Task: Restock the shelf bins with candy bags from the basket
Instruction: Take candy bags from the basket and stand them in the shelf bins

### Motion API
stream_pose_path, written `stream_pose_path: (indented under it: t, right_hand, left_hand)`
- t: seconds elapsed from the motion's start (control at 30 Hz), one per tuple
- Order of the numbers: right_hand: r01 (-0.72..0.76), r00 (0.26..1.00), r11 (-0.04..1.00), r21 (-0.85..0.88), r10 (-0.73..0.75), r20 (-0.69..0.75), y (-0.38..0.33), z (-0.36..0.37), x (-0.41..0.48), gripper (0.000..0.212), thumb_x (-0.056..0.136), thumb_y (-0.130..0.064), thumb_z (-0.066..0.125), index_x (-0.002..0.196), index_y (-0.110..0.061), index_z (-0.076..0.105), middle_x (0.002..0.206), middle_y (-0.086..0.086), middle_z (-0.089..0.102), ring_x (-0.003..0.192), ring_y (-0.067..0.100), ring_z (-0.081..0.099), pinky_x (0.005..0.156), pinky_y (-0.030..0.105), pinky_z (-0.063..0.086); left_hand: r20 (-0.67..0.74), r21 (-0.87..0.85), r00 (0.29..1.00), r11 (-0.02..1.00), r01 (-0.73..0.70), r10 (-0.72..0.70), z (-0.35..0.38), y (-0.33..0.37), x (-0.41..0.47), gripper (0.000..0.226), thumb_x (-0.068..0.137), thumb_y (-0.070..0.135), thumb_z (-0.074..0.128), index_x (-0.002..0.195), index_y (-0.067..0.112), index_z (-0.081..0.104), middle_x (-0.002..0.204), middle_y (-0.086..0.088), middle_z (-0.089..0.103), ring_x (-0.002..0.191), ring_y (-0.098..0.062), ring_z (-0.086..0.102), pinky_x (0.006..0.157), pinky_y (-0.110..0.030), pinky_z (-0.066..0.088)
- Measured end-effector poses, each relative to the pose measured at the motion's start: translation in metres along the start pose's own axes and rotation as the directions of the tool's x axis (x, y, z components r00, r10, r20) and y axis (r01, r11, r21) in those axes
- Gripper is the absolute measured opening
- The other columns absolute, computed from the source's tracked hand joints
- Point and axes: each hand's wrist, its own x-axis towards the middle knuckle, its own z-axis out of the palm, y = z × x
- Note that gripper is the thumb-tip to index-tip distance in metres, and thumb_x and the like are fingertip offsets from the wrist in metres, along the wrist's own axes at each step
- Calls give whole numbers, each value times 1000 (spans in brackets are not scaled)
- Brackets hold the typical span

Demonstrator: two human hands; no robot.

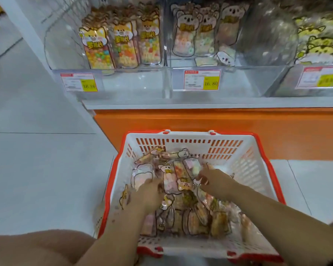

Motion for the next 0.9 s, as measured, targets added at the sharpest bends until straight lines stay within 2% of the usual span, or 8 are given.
stream_pose_path:
  t: [0.1,0.17,0.27,0.4,0.5,0.63,0.77,0.9]
  right_hand:
    - [40,998,998,-44,-38,48,-8,19,15,33,97,-30,54,130,-28,57,135,-2,56,119,19,55,100,37,48]
    - [93,994,991,-94,-87,74,-13,28,21,42,98,-30,55,140,-28,49,143,-2,48,128,21,50,103,37,46]
    - [168,985,960,-223,-157,67,-16,33,25,45,98,-30,55,142,-35,47,152,0,36,139,26,37,109,47,40]
    - [255,961,916,-308,-204,188,-26,34,23,45,95,-24,55,138,-37,53,164,3,16,149,31,19,112,53,36]
    - [251,953,930,-269,-189,236,-28,32,20,52,95,-21,55,143,-38,49,167,2,4,152,30,11,115,53,33]
    - [254,962,941,-224,-223,157,-21,22,16,46,96,-20,49,139,-34,55,160,-2,32,144,28,32,108,49,41]
    - [224,972,955,-195,-206,110,-21,17,11,38,97,-26,50,134,-28,61,136,-3,60,126,22,52,103,46,46]
    - [206,978,922,-327,-187,88,-29,24,14,34,96,-28,47,126,-29,64,117,0,62,108,24,59,89,44,52]
  left_hand:
    - [-54,-44,998,999,23,-26,13,-2,10,29,96,27,53,125,24,56,124,-5,54,106,-25,56,90,-38,51]
    - [-67,-139,997,990,18,-28,13,4,12,23,97,23,55,120,20,56,117,-6,55,95,-20,54,80,-29,45]
    - [-115,-282,989,958,53,-89,12,9,17,7,93,15,57,96,16,51,99,-15,59,83,-22,52,68,-34,44]
    - [-133,-521,976,850,77,-171,8,18,19,26,93,13,63,115,16,50,94,-8,63,73,-12,57,50,-10,40]
    - [-135,-624,966,776,89,-219,7,29,18,36,92,16,69,118,22,44,89,-7,63,70,-10,60,48,-9,42]
    - [-116,-608,973,789,91,-202,-1,33,16,11,95,15,61,96,21,51,90,-18,69,71,-30,64,60,-35,50]
    - [-118,-720,963,689,85,-242,-22,18,11,17,97,19,58,90,27,71,86,0,72,73,-18,63,72,-31,53]
    - [-247,-650,917,756,82,-312,-51,0,-3,36,100,15,51,134,21,62,119,-3,66,65,-11,61,58,-20,49]
